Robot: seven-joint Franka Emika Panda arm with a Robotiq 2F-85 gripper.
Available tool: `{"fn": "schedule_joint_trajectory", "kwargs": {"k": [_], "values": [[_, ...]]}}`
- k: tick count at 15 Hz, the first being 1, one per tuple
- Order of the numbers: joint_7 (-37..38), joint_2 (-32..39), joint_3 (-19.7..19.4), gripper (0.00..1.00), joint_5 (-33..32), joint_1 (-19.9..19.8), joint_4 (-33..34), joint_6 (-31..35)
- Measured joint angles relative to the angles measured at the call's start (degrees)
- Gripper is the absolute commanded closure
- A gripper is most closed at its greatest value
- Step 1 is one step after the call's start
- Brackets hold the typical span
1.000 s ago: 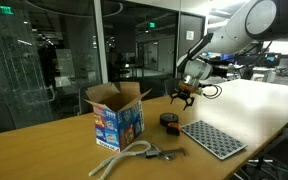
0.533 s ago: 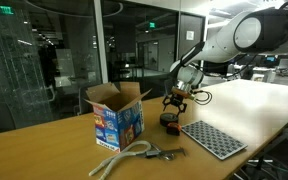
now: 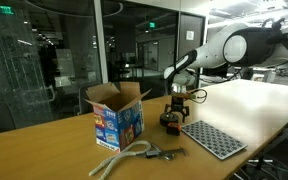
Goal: Pick up the masking tape and put it in the box
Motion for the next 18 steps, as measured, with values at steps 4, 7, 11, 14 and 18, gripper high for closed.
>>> {"fn": "schedule_joint_trajectory", "kwargs": {"k": [4, 7, 11, 14, 18], "values": [[0.0, 3.0, -0.4, 0.0, -3.2, 0.7, 6.1, -4.9], [0.0, 4.9, -0.9, 0.0, -3.8, 0.7, 9.7, -6.8], [0.5, 6.8, -1.5, 0.0, -3.8, 0.2, 12.4, -6.0], [1.0, 7.9, -2.2, 0.0, -3.8, 0.0, 13.3, -2.4], [2.8, 9.2, -2.9, 0.0, -3.8, 0.0, 14.1, 1.3]]}}
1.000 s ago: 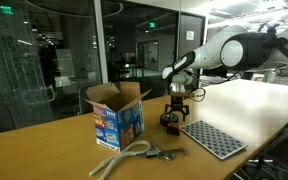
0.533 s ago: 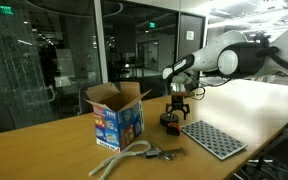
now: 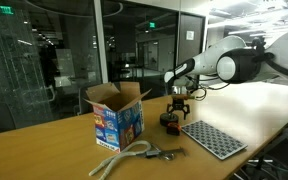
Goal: Pick up the masking tape and put it in the box
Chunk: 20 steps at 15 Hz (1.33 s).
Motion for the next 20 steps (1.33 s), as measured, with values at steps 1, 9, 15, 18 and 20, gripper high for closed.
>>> {"fn": "schedule_joint_trajectory", "kwargs": {"k": [1, 9, 15, 18, 20], "values": [[0.5, 0.2, -0.1, 0.0, 0.0, 0.0, 0.0, 0.7], [2.1, 1.8, -0.7, 0.72, -0.2, 0.1, 0.5, 3.8], [3.3, 0.3, -1.3, 0.84, -1.3, 0.6, 1.0, 3.7], [3.7, -3.0, -2.0, 0.84, -2.1, 1.1, 0.6, 3.2], [3.9, -6.4, -2.5, 0.84, -2.8, 1.7, 0.1, 2.8]]}}
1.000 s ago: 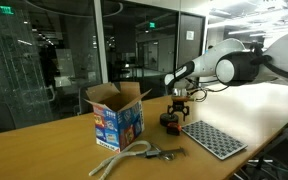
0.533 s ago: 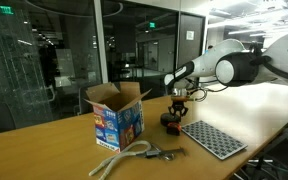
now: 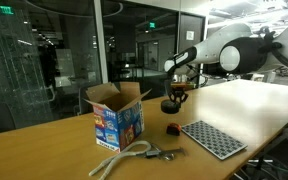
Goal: Pick up the masking tape and put it in the box
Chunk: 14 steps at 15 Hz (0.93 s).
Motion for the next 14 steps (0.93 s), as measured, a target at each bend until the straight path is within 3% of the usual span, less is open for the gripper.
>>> {"fn": "schedule_joint_trajectory", "kwargs": {"k": [7, 14], "values": [[0.0, -13.2, 0.3, 0.84, -1.0, 3.6, -2.2, 0.9], [0.1, -24.8, 5.6, 0.84, 1.9, 9.2, -5.1, 2.4]]}}
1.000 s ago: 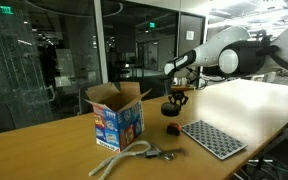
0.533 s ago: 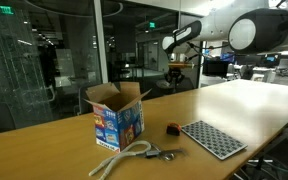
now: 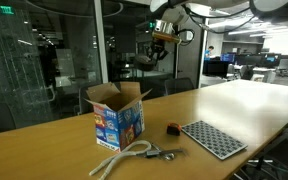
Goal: Pick up the masking tape and put it in the box
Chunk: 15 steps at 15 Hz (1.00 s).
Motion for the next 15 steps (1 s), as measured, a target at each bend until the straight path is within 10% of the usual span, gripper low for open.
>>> {"fn": "schedule_joint_trajectory", "kwargs": {"k": [15], "values": [[-14.8, -2.8, 10.5, 0.85, 26.9, 0.4, -18.7, 6.4]]}}
